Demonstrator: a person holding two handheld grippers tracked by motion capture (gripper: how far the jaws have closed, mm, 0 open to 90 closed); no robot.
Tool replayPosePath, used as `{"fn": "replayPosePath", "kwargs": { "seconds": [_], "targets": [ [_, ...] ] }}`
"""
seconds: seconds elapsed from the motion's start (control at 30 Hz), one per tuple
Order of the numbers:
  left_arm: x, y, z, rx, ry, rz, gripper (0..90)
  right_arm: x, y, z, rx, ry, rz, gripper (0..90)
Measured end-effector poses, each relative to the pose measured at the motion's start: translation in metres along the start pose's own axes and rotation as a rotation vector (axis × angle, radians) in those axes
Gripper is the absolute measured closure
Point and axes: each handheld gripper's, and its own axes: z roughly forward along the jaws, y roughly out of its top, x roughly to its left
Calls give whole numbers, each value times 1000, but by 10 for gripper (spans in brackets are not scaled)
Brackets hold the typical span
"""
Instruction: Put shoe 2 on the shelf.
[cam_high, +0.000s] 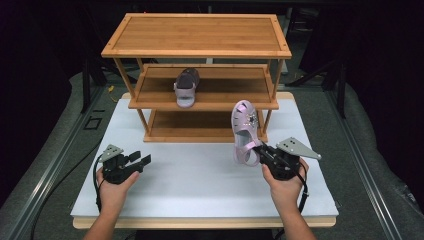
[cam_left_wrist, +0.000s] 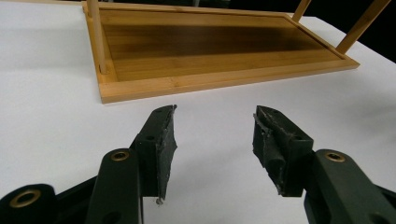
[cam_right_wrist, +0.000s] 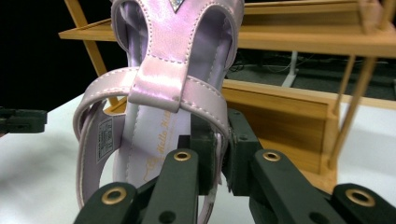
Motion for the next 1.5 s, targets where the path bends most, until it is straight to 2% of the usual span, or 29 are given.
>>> {"fn": "replayPosePath", "kwargs": {
  "seconds": [0.2, 0.37, 0.4, 0.53, 0.57, 0.63, 0.77, 0.9, 0.93, 1.13, 1.23, 1.33, 1.5],
  "targets": [
    [1, 0, 0, 2, -6, -2, 483, 8, 29, 23, 40, 20, -22, 837],
    [6, 0, -4, 1, 1, -3, 483, 8, 53, 57, 114, 31, -3, 838],
    [9, 1, -5, -3, 4, -6, 483, 9, 57, 62, 127, 13, -10, 837],
    [13, 1, -7, -13, 10, -30, 483, 10, 78, 85, 152, 6, -17, 838],
    [14, 1, -7, -15, 8, -31, 483, 11, 83, 89, 157, -10, -26, 838],
    [14, 1, -7, -11, 8, -28, 484, 10, 93, 96, 160, -9, -17, 838],
    [14, 2, -7, -11, 2, -29, 484, 9, 107, 110, 161, -53, 8, 838],
    [16, 2, -8, -15, 4, -30, 484, 10, 115, 122, 152, -93, 15, 838],
    [17, 2, -8, -15, 7, -31, 484, 11, 117, 125, 157, -123, 14, 838],
    [18, 2, -8, -12, 5, -32, 484, 9, 123, 134, 164, -142, 37, 837],
    [18, 2, -8, -13, 2, -32, 484, 9, 127, 133, 151, -167, 22, 837],
    [18, 2, -6, -7, 2, -32, 484, 8, 129, 135, 176, -192, -1, 837],
    [16, 1, -4, 1, -1, -29, 484, 10, 129, 143, 172, -213, 8, 835]
  ]
}}
